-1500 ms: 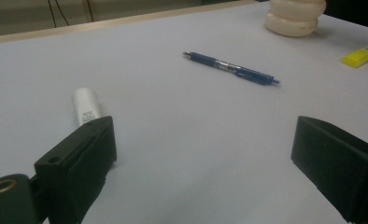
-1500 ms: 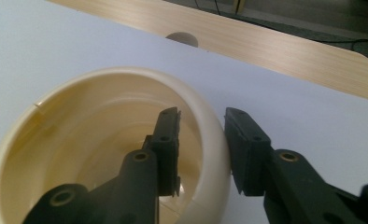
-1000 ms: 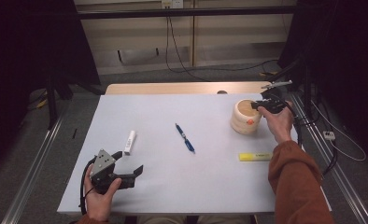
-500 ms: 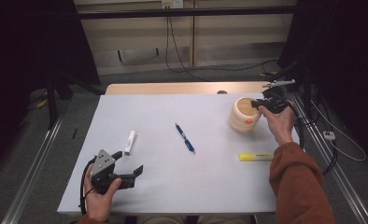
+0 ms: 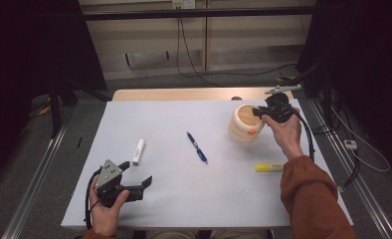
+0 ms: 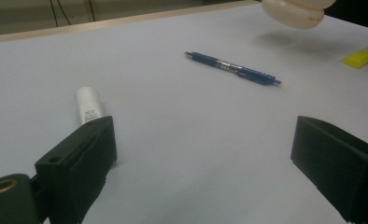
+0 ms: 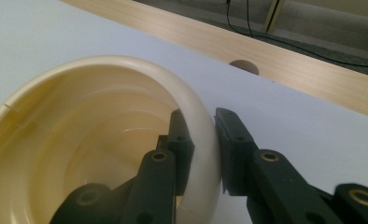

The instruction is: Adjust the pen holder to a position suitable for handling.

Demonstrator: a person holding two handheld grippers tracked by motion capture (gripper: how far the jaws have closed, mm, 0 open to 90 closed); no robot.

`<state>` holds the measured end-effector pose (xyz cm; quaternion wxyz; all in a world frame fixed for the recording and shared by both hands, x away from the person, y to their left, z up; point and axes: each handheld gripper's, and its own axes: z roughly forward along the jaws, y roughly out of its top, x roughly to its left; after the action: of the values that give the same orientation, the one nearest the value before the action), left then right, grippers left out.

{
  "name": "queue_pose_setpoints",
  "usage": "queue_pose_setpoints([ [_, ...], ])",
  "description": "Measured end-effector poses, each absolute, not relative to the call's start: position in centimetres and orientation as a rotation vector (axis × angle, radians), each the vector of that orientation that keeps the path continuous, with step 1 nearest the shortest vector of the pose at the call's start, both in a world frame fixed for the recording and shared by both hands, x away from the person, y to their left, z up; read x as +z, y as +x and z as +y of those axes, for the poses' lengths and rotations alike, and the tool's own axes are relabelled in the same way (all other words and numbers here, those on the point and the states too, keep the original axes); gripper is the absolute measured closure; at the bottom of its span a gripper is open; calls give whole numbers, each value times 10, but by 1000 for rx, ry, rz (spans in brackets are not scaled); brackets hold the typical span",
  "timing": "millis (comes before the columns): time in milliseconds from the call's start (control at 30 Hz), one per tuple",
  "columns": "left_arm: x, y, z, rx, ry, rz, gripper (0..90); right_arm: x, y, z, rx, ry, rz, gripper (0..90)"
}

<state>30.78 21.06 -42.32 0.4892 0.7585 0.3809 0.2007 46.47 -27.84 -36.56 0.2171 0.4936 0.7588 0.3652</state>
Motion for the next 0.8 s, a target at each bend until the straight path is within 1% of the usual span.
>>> queue_pose_setpoints([
  [133, -424, 308, 211, 486, 1842, 927, 68, -367, 464, -268, 1015, 1362, 2114, 772],
  [533, -423, 308, 211, 487, 1838, 927, 66, -377, 472, -219, 1018, 1330, 2172, 773],
  [800, -423, 308, 212, 480, 1839, 924, 66, -387, 480, -200, 995, 1339, 2195, 774],
])
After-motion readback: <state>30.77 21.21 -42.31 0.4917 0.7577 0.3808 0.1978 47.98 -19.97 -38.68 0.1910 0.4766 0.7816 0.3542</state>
